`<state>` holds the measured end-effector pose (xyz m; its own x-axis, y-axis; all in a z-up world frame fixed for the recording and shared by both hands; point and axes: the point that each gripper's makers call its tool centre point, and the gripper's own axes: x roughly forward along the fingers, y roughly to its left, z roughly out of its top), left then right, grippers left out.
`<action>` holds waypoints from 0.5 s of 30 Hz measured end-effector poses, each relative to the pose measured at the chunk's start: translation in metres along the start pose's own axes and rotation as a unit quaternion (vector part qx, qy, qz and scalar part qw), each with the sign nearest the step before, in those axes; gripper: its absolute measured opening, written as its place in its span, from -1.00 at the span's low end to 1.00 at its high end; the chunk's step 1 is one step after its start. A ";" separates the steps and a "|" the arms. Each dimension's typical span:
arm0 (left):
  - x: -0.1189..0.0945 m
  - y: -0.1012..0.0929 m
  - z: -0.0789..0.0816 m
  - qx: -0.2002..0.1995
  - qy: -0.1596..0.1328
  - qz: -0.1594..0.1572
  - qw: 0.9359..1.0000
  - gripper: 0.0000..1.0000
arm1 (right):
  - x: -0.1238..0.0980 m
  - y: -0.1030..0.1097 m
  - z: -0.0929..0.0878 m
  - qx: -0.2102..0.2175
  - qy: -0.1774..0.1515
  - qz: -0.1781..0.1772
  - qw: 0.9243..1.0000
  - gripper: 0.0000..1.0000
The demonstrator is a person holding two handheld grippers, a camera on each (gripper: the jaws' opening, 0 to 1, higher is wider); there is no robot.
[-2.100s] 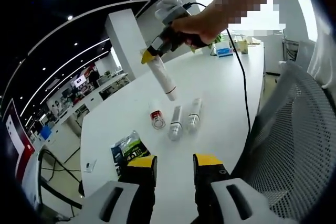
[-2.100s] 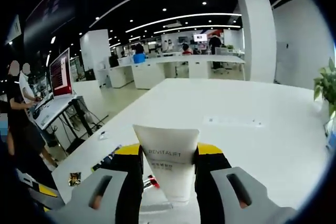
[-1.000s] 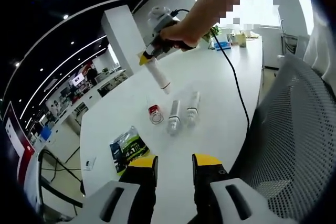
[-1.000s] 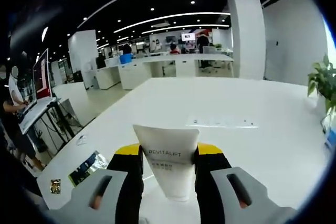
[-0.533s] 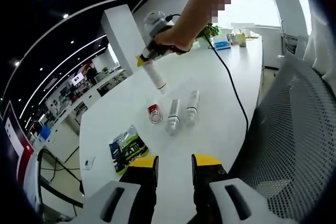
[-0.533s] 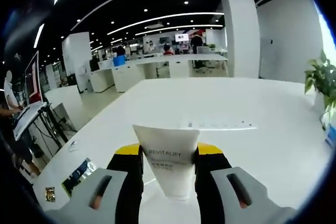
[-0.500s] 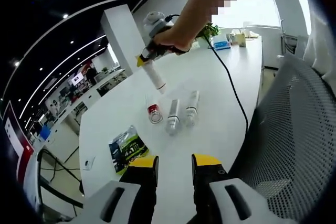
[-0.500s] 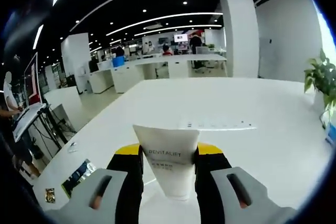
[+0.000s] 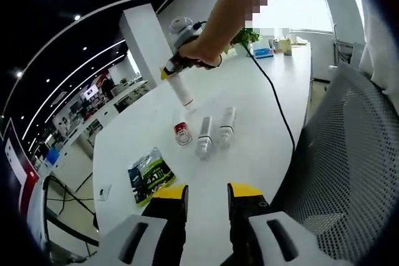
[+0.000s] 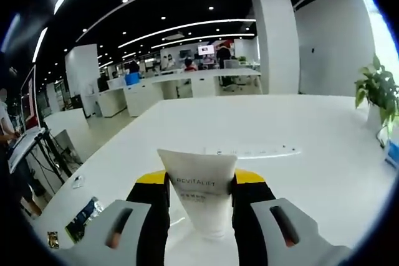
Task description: Arrange the skincare products in the storage area until every visible bottle or jar stands upright without overlapping.
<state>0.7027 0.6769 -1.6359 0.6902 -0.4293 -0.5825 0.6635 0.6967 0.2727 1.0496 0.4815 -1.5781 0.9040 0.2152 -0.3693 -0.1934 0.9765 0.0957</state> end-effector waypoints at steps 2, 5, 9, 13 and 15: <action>0.000 0.000 0.000 0.000 -0.002 0.001 1.000 -0.49 | -0.004 0.000 0.001 -0.001 -0.022 -0.003 1.000 -0.28; 0.001 0.000 0.000 -0.001 -0.001 0.001 1.000 -0.49 | -0.007 0.001 -0.001 -0.006 -0.029 0.000 1.000 -0.28; 0.001 -0.001 0.000 0.000 -0.002 -0.001 1.000 -0.49 | -0.007 -0.002 0.000 0.000 -0.025 0.002 1.000 -0.26; 0.001 -0.001 0.001 0.000 -0.003 0.000 1.000 -0.49 | -0.007 0.000 0.001 -0.008 -0.022 0.003 1.000 -0.24; 0.001 -0.001 0.001 0.001 -0.004 -0.001 1.000 -0.49 | -0.005 0.000 0.001 -0.011 -0.022 0.004 1.000 -0.17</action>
<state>0.7029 0.6753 -1.6360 0.6911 -0.4349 -0.5773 0.6656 0.6943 0.2737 1.0459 0.4808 -1.5750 0.9182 0.2223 -0.3279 -0.2086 0.9750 0.0770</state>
